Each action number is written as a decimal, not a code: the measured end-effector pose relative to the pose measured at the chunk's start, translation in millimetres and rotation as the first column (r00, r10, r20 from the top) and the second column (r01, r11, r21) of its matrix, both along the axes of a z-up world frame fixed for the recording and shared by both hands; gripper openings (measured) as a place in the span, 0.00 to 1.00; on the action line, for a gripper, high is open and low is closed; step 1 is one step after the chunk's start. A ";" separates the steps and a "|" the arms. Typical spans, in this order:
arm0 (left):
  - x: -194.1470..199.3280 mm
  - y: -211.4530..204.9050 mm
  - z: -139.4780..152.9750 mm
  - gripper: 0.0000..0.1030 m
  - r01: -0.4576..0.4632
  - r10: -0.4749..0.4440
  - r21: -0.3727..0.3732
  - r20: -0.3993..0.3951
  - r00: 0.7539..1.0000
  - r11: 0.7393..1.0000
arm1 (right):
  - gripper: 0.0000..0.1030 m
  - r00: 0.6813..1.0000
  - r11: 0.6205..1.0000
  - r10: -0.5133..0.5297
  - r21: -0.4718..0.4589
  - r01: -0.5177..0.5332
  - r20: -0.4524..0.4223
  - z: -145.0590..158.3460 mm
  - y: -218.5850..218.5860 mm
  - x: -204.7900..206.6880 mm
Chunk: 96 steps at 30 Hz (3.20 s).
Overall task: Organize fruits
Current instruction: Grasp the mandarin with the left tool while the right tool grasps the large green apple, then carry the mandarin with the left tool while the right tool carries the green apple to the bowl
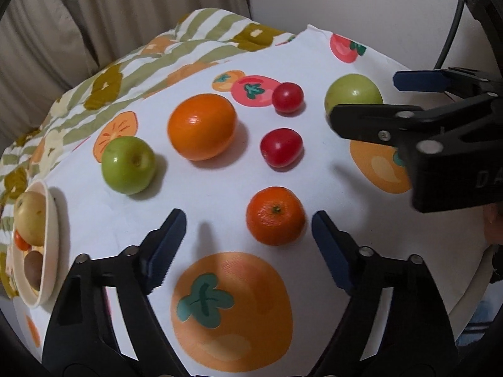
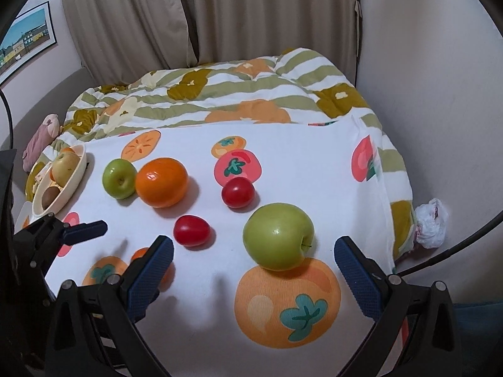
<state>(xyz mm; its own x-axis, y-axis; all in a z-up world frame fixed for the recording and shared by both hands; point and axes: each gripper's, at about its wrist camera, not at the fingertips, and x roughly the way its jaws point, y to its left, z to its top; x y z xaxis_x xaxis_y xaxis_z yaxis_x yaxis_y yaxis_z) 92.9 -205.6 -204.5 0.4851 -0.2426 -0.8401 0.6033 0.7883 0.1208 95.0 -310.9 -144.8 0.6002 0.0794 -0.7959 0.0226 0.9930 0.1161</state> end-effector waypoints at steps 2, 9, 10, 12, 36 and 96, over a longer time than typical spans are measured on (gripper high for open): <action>-0.8 -2.2 -2.0 0.75 0.009 -0.009 0.005 -0.002 1.000 1.000 | 0.97 1.000 1.000 -0.002 -0.003 0.002 -0.012 -4.5 -0.5 3.2; -3.4 -6.4 -7.7 0.54 0.024 -0.024 0.009 -0.012 1.000 1.000 | 0.96 0.999 1.000 -0.024 -0.014 0.024 -0.048 -17.2 -5.8 12.5; -3.5 -6.3 -7.7 0.52 0.025 -0.025 0.004 -0.017 1.000 1.000 | 0.96 0.998 0.999 -0.025 -0.023 0.024 -0.051 -18.7 -6.2 13.9; -4.1 -6.9 -7.9 0.44 0.030 -0.030 -0.008 -0.025 0.999 1.000 | 0.93 0.998 0.999 -0.024 -0.033 0.022 -0.056 -20.6 -7.4 16.3; -2.5 2.2 2.6 0.42 0.001 -0.002 0.013 0.011 1.000 1.000 | 0.53 0.998 0.996 0.013 -0.091 -0.018 -0.058 -17.7 0.3 18.1; 89.6 342.3 34.1 0.42 -0.269 0.268 0.003 0.041 0.962 0.963 | 0.53 0.956 0.956 0.292 -0.017 -0.292 0.015 61.5 350.7 85.8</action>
<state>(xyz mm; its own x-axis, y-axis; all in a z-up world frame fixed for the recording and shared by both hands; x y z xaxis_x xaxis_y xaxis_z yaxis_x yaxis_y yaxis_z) 182.5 136.7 -170.4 0.5643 -0.0920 -0.8205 0.3641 0.9196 0.1474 180.8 39.7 -83.2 0.5662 0.2418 -0.7880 -0.2702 0.9576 0.0996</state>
